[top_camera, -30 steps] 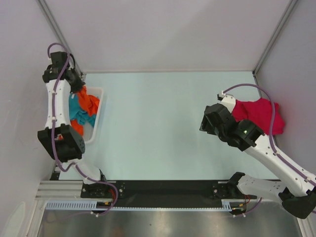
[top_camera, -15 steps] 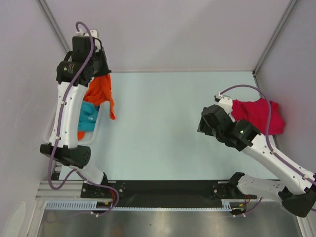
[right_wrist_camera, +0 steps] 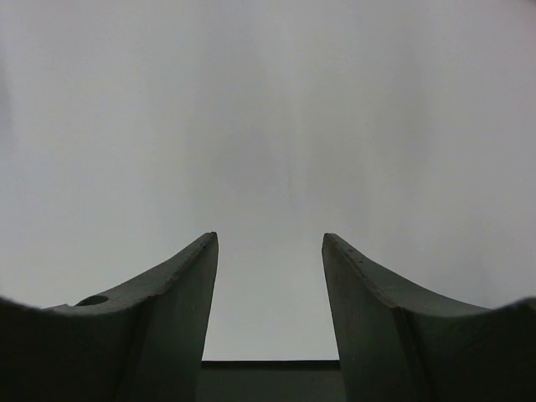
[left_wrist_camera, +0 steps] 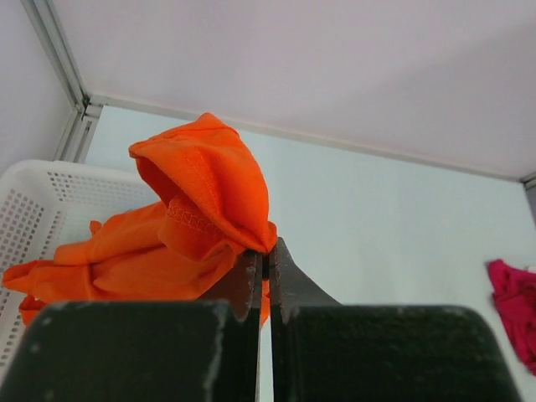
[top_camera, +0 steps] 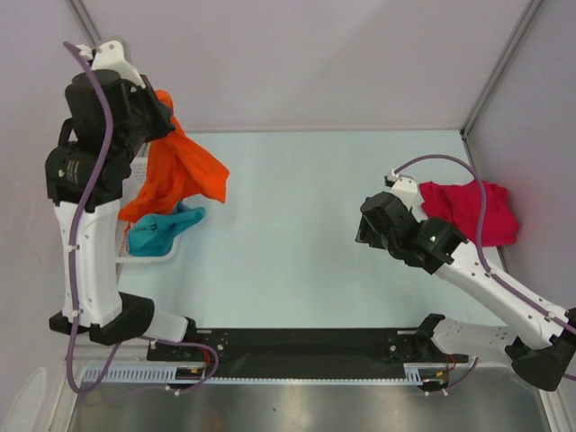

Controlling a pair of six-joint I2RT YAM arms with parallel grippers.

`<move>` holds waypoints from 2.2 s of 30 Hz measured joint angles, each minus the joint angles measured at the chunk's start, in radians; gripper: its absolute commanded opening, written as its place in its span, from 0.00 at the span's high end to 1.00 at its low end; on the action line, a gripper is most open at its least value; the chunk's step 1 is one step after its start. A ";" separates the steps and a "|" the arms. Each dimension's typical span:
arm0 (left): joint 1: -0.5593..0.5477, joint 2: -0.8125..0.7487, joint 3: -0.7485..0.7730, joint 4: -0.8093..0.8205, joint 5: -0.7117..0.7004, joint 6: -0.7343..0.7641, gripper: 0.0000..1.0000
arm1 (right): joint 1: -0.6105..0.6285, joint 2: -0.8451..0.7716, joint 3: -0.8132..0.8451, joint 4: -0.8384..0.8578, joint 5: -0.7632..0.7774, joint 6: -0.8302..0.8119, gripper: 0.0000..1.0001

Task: Fold and stack the t-shirts
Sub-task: Move the tshirt to the center of the board

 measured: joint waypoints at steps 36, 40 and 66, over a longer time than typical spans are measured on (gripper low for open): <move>-0.098 -0.020 -0.163 0.168 0.113 0.053 1.00 | 0.150 0.201 0.055 0.010 0.035 0.076 0.39; -0.190 0.086 -0.223 0.113 0.145 0.081 1.00 | 0.151 0.214 0.065 -0.002 0.047 0.092 0.38; -0.571 0.211 0.052 0.002 0.351 0.096 1.00 | 0.235 0.497 0.268 -0.070 0.118 0.126 0.35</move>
